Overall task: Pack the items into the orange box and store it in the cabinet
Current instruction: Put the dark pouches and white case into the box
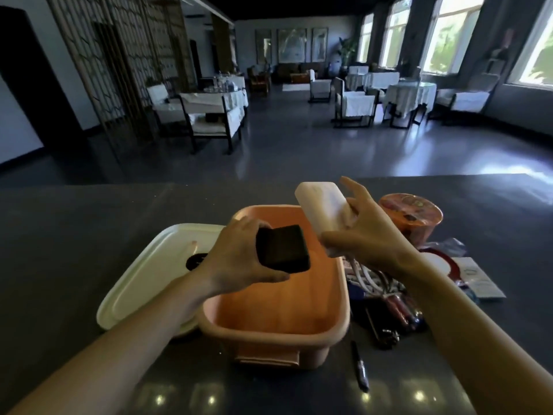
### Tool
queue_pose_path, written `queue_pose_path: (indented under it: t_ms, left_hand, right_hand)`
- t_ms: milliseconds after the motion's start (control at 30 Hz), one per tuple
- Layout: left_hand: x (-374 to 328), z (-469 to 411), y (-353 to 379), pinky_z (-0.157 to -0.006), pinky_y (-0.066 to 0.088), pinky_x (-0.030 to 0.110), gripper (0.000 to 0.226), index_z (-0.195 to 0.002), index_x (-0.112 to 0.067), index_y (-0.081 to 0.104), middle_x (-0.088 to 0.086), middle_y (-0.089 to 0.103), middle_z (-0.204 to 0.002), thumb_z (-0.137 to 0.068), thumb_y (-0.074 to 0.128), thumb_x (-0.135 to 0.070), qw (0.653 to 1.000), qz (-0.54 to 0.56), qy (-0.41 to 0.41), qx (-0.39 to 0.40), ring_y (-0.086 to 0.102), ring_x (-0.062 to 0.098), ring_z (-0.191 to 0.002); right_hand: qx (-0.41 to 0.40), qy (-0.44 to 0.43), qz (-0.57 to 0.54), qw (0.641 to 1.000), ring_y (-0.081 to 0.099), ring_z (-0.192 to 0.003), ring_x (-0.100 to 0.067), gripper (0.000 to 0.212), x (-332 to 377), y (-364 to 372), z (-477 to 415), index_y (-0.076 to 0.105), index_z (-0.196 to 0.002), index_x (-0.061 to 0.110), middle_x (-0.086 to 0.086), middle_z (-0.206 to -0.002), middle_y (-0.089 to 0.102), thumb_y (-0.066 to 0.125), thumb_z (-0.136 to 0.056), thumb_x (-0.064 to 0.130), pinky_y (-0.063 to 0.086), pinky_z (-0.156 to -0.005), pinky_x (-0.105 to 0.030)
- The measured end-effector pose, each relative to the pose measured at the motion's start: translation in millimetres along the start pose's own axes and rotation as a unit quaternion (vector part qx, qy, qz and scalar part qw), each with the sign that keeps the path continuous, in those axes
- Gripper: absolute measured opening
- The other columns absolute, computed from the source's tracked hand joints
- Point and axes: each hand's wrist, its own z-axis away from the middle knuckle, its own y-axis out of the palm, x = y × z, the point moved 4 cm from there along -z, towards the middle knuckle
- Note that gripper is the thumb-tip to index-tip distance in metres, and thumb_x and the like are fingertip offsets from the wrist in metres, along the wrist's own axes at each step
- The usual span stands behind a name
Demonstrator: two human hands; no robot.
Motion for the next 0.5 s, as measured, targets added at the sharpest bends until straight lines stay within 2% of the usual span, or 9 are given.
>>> queue_pose_path:
  t_ms: [100,167,233,367,500]
  left_hand:
    - [4,0,23,-0.077,0.042,0.026,0.078,-0.113,-0.024,0.049,-0.007,0.048,-0.103,-0.050,0.075,-0.063,0.996,-0.014,0.047,0.074,0.045,0.012,-0.093]
    - [6,4,40,-0.084,0.040,0.029,0.084,-0.122,-0.025,0.043,-0.005,0.041,-0.106,-0.053,0.070,-0.066,0.988,-0.038,0.066,0.132,0.039,0.012,-0.096]
    - [9,7,53,-0.085,0.037,0.030,0.083,-0.120,-0.026,0.042,-0.006,0.039,-0.105,-0.053,0.068,-0.068,0.982,-0.051,0.078,0.165,0.036,0.012,-0.096]
    - [13,1,74,-0.086,0.033,0.030,0.083,-0.120,-0.025,0.038,-0.008,0.032,-0.104,-0.052,0.069,-0.062,0.973,-0.056,0.054,0.218,0.030,0.013,-0.100]
    - [16,-13,89,-0.085,0.030,0.029,0.082,-0.120,-0.027,0.034,-0.010,0.028,-0.103,-0.053,0.073,-0.053,0.960,-0.019,0.022,0.278,0.028,0.012,-0.102]
  right_hand:
    - [-0.020,0.030,-0.005,0.999,0.053,-0.101,-0.025,0.104,-6,5,-1,0.020,-0.139,0.039,-0.003,-0.123,0.045,0.076,-0.055,0.015,0.057,-0.053,-0.028]
    - [-0.026,0.042,0.018,0.999,0.053,-0.099,-0.024,0.104,-9,7,-2,0.021,-0.139,0.040,-0.002,-0.122,0.046,0.077,-0.054,0.017,0.057,-0.051,-0.027]
    - [-0.026,0.053,0.029,0.998,0.054,-0.097,-0.023,0.104,-13,9,-2,0.021,-0.138,0.041,-0.001,-0.120,0.046,0.077,-0.054,0.018,0.057,-0.051,-0.029]
    - [-0.013,0.067,0.019,0.997,0.059,-0.094,-0.025,0.103,-21,13,-7,0.022,-0.135,0.046,0.001,-0.117,0.047,0.077,-0.052,0.020,0.059,-0.055,-0.036]
    - [0.004,0.071,0.001,0.997,0.058,-0.097,-0.023,0.102,-25,13,-18,0.022,-0.137,0.043,0.000,-0.120,0.046,0.078,-0.055,0.017,0.058,-0.055,-0.030]
